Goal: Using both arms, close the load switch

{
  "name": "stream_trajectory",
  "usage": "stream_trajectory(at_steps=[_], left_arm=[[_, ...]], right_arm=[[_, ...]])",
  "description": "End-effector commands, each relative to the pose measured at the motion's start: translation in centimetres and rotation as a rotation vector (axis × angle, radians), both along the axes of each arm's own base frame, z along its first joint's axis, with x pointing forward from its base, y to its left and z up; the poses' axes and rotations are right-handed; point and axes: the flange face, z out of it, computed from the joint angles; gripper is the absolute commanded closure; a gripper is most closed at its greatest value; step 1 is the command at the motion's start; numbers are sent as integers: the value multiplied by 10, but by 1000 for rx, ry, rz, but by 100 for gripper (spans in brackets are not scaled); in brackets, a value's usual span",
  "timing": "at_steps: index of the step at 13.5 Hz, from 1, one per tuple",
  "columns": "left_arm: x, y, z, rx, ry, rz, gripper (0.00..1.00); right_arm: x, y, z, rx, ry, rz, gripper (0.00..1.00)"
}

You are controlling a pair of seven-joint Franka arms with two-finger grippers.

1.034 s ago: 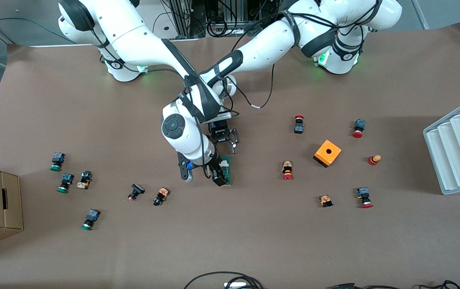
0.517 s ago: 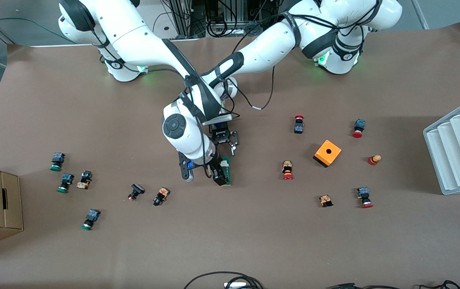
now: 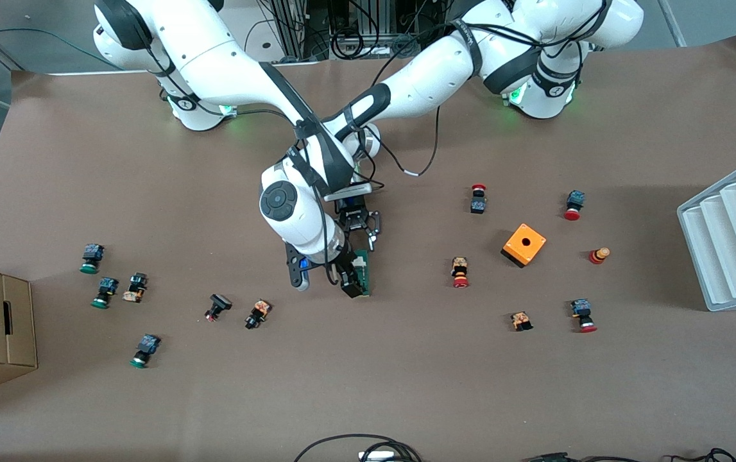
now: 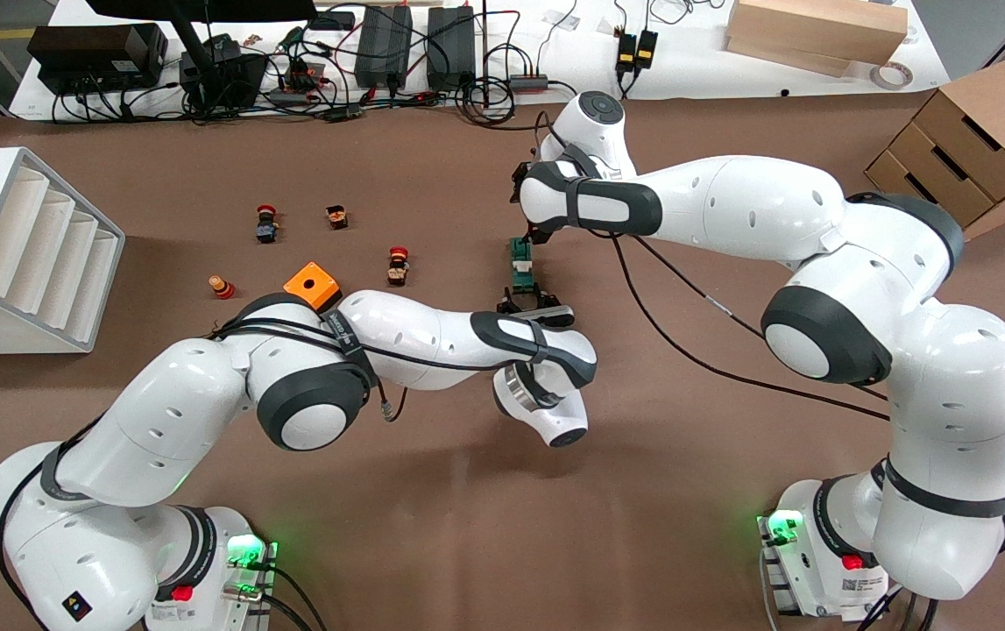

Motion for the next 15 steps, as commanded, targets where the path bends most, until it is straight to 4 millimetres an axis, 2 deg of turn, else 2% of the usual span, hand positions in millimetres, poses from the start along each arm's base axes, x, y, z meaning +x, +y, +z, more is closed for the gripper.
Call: stream_trajectory(at_steps=[1, 4, 7, 11, 12, 15], left_arm=[[4, -1, -5, 31, 13, -13, 41], [4, -1, -5, 38, 16, -14, 41], [4, -2, -5, 37, 17, -14, 41], [4, -2, -4, 36, 15, -14, 41], [4, -2, -4, 36, 15, -14, 41], [4, -2, -4, 36, 15, -14, 41]], right_arm=[[-15, -10, 1, 21, 11, -36, 8], [-30, -22, -1, 18, 2, -49, 13], [-46, -12, -6, 38, 20, -61, 16], [-73, -2, -29, 42, -7, -71, 18], [-77, 2, -31, 39, -5, -64, 23], [-76, 1, -43, 27, 3, -66, 24]])
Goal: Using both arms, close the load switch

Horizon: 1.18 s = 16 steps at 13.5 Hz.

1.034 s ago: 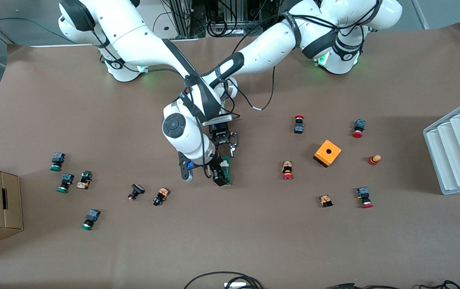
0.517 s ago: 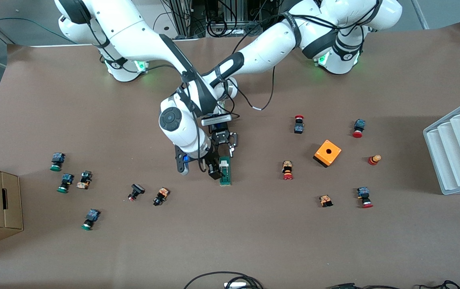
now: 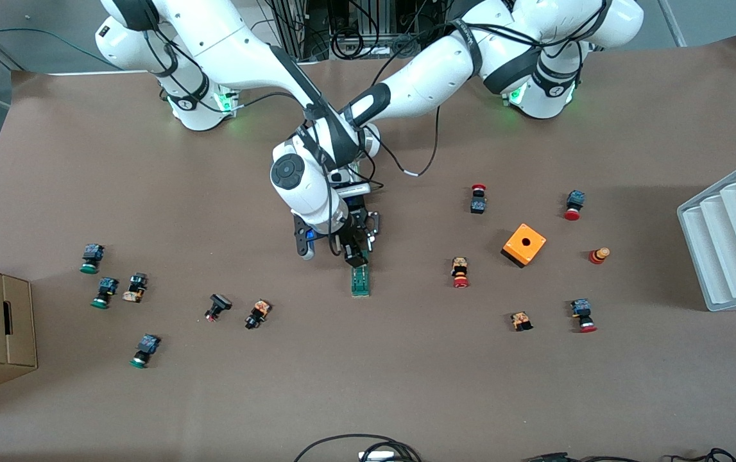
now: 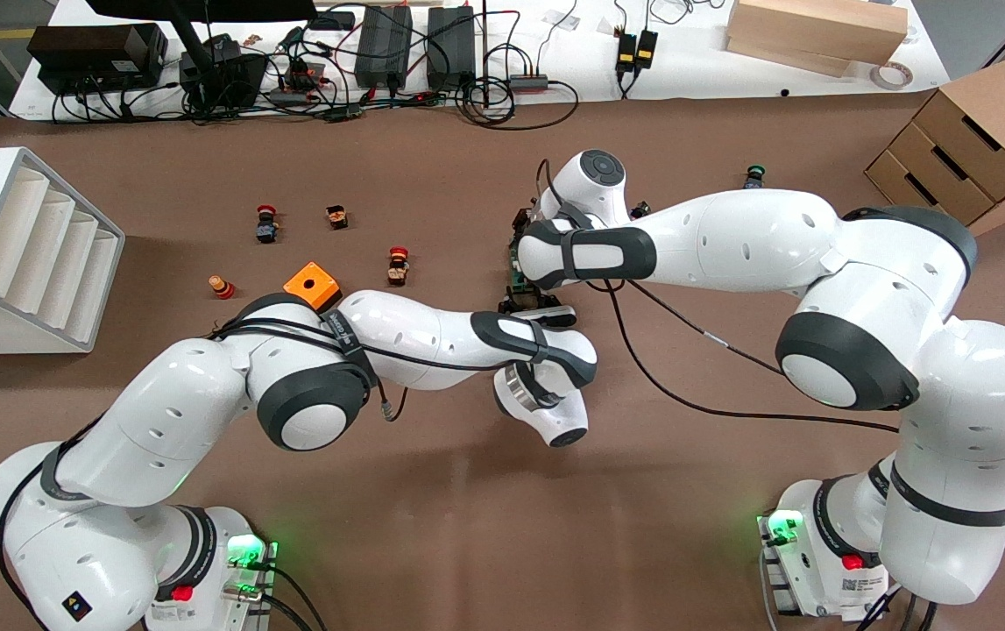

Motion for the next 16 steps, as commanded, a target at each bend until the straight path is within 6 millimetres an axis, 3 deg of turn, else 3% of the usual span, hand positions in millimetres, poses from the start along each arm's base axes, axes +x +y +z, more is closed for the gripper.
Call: stream_trajectory(at_steps=[1, 4, 10, 16], left_arm=[[4, -1, -4, 9, 10, -3, 41], [4, -1, -4, 9, 10, -3, 40], [4, -1, -4, 8, 13, -4, 37], [3, -2, -5, 8, 18, -9, 38]], right_arm=[[1, -4, -13, 0, -5, -26, 24], [2, -6, -27, -12, -16, -38, 25], [7, 10, -33, -3, -42, -25, 28], [8, 9, -35, -6, -52, -25, 34]])
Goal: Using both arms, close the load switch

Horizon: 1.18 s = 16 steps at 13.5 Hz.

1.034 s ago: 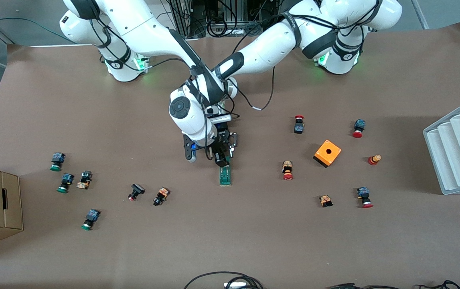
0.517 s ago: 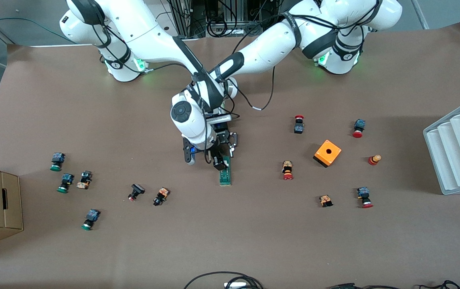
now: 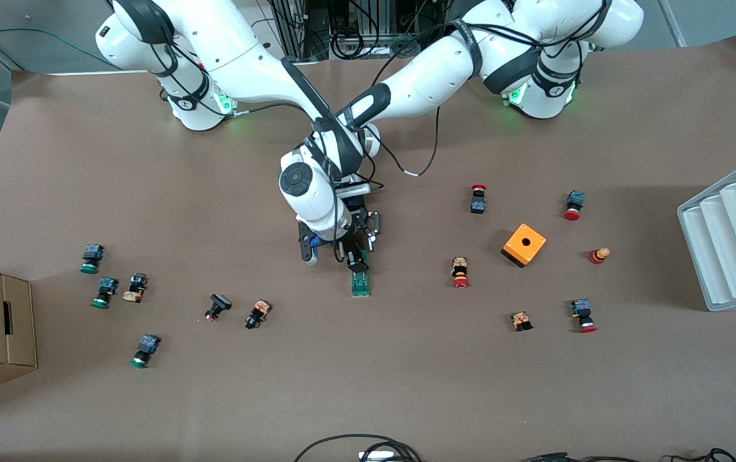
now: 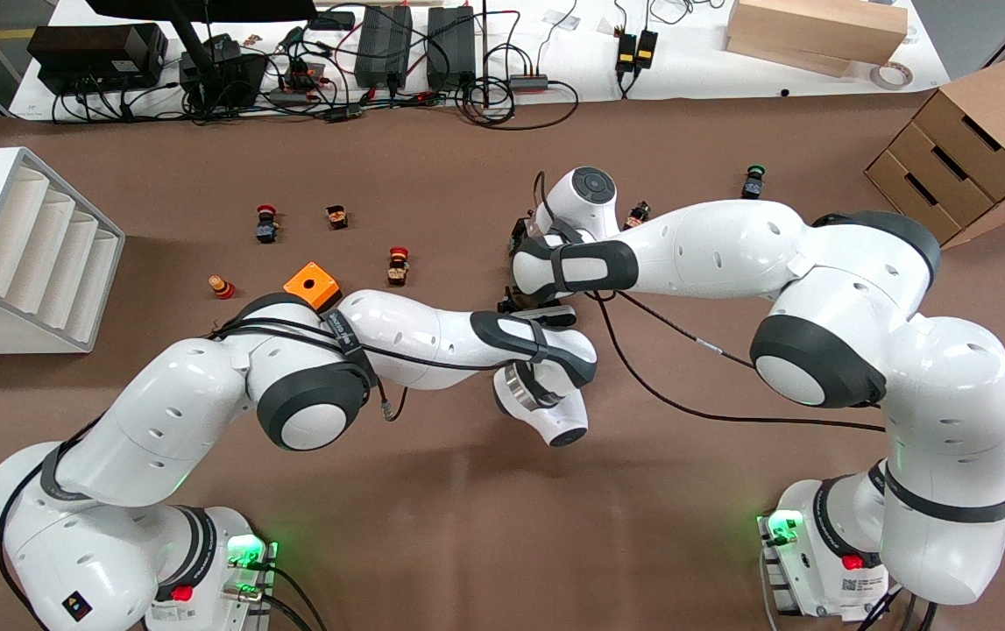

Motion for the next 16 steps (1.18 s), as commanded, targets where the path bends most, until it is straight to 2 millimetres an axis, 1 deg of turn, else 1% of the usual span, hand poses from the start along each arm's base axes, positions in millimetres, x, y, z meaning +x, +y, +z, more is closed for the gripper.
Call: stream_trajectory(at_steps=[1, 5, 12, 15, 16], left_arm=[[3, -2, -5, 6, 17, -9, 38], [2, -2, -5, 6, 19, -10, 38], [2, -2, -5, 6, 19, -10, 38], [2, -3, -5, 7, 20, -11, 38], [2, -3, -5, 7, 20, -11, 38]], right_arm=[[5, 4, -1, 15, -20, -16, 35], [9, 6, -1, 17, -28, -12, 36], [15, 0, -2, 8, -42, 3, 39], [17, -2, -1, 7, -48, 5, 43], [18, -2, -1, 6, -53, 13, 46]])
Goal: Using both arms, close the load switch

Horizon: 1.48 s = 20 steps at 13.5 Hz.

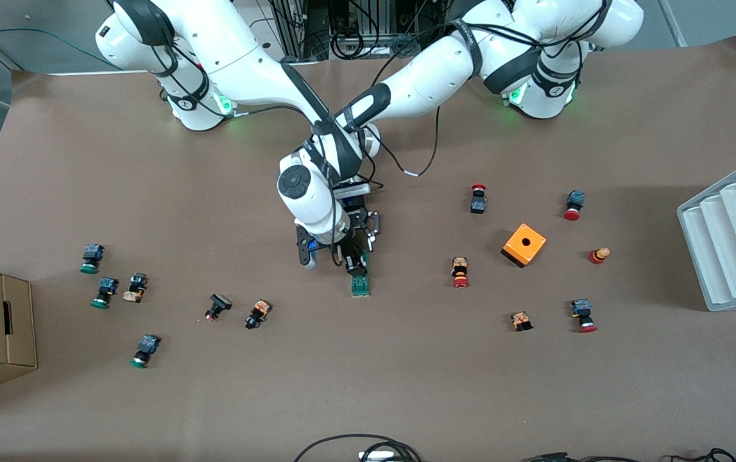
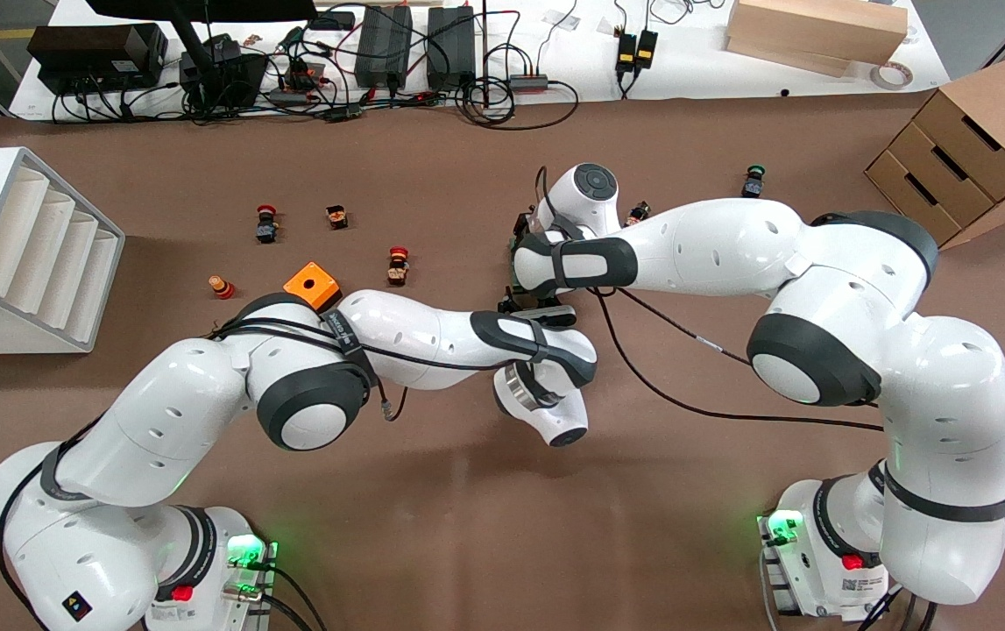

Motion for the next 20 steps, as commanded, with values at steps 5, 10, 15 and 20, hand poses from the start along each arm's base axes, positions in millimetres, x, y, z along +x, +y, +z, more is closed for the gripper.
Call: stream_trajectory(at_steps=[5, 10, 15, 20], left_arm=[[2, -2, -5, 6, 20, -11, 38], [2, -2, -5, 6, 20, -11, 38], [2, -2, -5, 6, 21, -12, 38], [1, -3, -6, 6, 26, -16, 38]], right_arm=[[13, 0, -1, 13, -30, 2, 48], [27, 1, 14, 37, -40, -20, 48], [34, 3, 22, 50, -29, -24, 49], [41, -1, 26, 56, -21, -32, 51]])
